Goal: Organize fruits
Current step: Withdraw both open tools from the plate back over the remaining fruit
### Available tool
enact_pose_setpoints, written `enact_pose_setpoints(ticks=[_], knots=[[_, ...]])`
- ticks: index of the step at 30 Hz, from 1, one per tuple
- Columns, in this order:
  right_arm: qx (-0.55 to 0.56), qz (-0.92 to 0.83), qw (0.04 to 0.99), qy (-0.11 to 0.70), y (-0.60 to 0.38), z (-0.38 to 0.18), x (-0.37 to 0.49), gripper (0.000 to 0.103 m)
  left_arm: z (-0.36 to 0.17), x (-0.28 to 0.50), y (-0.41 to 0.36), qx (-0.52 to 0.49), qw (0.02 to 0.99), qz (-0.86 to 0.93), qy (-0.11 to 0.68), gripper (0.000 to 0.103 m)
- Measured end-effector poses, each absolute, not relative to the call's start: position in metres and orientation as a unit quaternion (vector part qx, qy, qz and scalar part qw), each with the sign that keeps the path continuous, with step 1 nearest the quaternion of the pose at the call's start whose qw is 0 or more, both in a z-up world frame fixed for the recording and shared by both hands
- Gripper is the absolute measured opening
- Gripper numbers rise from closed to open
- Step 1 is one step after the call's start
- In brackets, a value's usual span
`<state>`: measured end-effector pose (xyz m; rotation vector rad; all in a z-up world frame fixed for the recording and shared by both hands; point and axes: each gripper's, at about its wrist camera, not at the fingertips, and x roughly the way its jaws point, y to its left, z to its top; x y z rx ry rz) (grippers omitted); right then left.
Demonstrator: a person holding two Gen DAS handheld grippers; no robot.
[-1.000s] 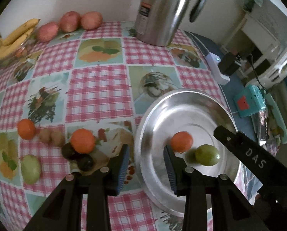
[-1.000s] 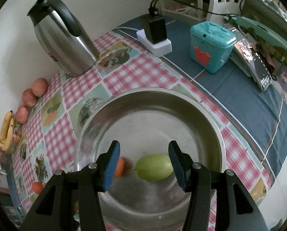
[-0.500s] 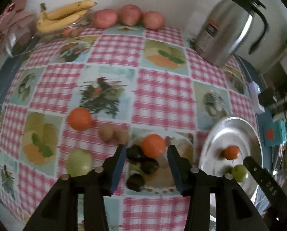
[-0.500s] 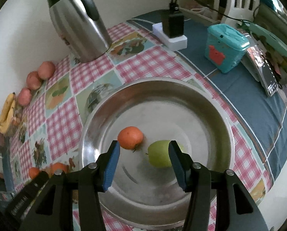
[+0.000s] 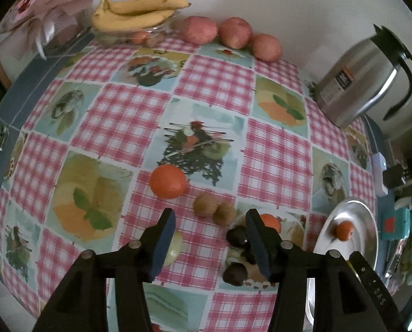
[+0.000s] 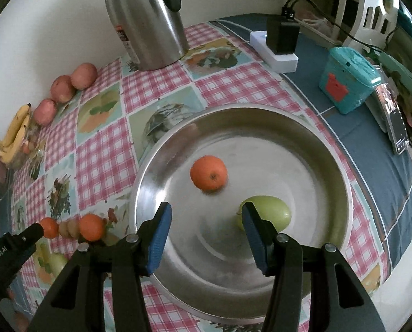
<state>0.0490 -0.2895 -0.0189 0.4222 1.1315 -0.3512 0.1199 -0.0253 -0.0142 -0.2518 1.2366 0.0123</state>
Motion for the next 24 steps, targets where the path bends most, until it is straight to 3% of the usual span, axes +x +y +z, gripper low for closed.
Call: enact_pose_setpoints(ticks=[4, 8, 12, 17, 24], knots=[[0.193, -0.165, 0.807, 0.533, -0.289, -0.02, 0.05, 0.054, -0.015, 0.12, -0.019, -0.126, 0.805, 0.014, 0.58, 0.061], [0.18, -0.162, 0.805, 0.542, -0.285, -0.022, 0.052, 0.055, -0.017, 0.12, -0.017, -0.125, 0.804, 0.023, 0.581, 0.075], [0.167, -0.158, 0.806, 0.546, -0.282, -0.023, 0.055, 0.07, -0.02, 0.121, -0.017, -0.116, 0.803, 0.037, 0.584, 0.086], [0.158, -0.159, 0.807, 0.546, -0.282, -0.023, 0.055, 0.074, -0.023, 0.12, -0.016, -0.103, 0.803, 0.052, 0.585, 0.098], [0.156, -0.162, 0.808, 0.545, -0.282, -0.024, 0.055, 0.076, -0.023, 0.121, -0.021, -0.081, 0.809, 0.052, 0.579, 0.103]])
